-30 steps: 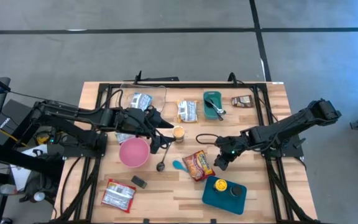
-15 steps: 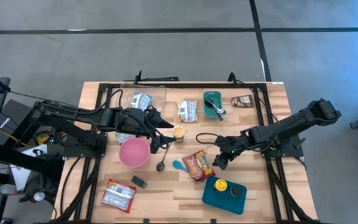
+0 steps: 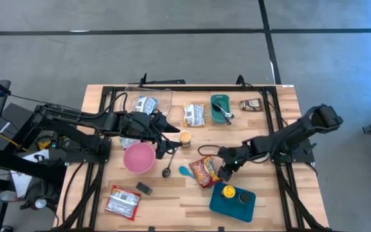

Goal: Pick & Place Food Item
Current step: Put the red noodle pack into the transparent bin

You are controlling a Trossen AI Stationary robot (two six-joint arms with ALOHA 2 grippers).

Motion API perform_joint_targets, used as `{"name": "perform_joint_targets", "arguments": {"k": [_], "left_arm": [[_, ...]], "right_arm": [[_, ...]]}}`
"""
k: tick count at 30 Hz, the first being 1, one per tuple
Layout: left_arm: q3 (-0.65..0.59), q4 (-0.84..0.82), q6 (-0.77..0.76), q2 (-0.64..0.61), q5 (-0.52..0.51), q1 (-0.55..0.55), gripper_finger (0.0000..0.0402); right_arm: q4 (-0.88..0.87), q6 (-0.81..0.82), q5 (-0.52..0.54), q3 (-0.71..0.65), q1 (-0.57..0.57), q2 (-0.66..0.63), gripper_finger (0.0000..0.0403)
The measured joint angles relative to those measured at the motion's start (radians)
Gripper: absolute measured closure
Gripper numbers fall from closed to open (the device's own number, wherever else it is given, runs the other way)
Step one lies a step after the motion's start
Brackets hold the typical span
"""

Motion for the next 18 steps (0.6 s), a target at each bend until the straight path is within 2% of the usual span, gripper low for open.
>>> {"name": "perform_joint_targets", "arguments": {"k": [7,18], "left_arm": [[0.0,0.001,0.0,0.0,0.0,0.0,0.0101],[0.0,0.0,0.0,0.0,0.001,0.0,0.0101]], "right_arm": [[0.077,0.0,-0.015,0.0,-0.002,0.081,0.0219],[0.154,0.007,-0.014,0.0,-0.002,0.121,0.0235]]}}
